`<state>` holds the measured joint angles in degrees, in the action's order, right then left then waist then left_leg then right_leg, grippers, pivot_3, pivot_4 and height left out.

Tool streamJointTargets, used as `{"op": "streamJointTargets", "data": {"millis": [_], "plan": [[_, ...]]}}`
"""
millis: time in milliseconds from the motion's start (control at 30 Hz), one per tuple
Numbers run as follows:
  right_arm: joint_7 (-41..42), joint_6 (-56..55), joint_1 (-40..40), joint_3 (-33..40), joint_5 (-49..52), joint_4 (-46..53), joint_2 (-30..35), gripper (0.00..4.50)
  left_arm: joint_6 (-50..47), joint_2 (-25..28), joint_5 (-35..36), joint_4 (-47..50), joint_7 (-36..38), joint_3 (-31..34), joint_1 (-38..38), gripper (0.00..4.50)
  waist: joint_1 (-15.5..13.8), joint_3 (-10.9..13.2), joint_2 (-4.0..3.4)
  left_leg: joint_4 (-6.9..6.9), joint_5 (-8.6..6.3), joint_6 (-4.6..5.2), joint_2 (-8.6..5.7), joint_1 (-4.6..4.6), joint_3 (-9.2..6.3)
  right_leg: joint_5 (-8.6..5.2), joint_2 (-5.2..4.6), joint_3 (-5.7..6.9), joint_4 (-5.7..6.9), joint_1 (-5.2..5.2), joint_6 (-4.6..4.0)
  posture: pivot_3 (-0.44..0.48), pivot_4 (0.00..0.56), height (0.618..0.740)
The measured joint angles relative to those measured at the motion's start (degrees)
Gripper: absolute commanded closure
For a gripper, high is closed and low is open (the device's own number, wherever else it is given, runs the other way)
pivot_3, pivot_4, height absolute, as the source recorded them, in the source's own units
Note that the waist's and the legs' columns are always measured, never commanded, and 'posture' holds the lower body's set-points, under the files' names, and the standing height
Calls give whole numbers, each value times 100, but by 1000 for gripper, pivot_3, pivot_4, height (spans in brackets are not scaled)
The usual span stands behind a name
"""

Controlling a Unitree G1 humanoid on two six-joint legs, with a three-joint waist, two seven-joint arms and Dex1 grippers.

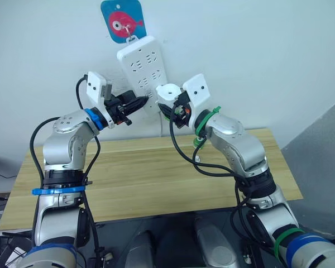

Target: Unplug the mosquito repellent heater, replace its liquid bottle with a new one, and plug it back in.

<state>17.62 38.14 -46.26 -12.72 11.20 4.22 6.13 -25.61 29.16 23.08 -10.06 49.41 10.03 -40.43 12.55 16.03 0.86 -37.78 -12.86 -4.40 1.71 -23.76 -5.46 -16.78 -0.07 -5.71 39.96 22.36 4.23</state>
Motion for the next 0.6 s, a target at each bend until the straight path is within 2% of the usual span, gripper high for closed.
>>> {"op": "streamJointTargets", "data": {"millis": [133,167,333,600], "plan": [[-92,14,-35,42,-120,-135,-4,137,200,-95,-32,-3,121,-101,-38,3102,-57,0,0,2,0,-1,-3,-12,-6,1,-3,8,-6,3,3,-228,222,740],[-117,21,-37,41,-139,-171,-13,0,259,-107,-28,-4,141,-127,-48,3106,-113,0,1,7,0,-1,-3,-24,-10,1,-3,14,-18,10,2,-229,221,740],[-139,72,-38,54,-221,-38,2,0,610,-8,-79,-103,296,-210,-142,3122,-180,-3,5,53,7,-12,-21,-99,4,30,-40,14,-45,92,-13,-227,222,740],[-132,568,109,246,-157,609,102,0,800,31,-82,-200,299,-282,-152,3122,-199,-3,6,77,19,-26,-22,-99,-4,32,-39,23,-46,98,-16,-219,222,740]]}}
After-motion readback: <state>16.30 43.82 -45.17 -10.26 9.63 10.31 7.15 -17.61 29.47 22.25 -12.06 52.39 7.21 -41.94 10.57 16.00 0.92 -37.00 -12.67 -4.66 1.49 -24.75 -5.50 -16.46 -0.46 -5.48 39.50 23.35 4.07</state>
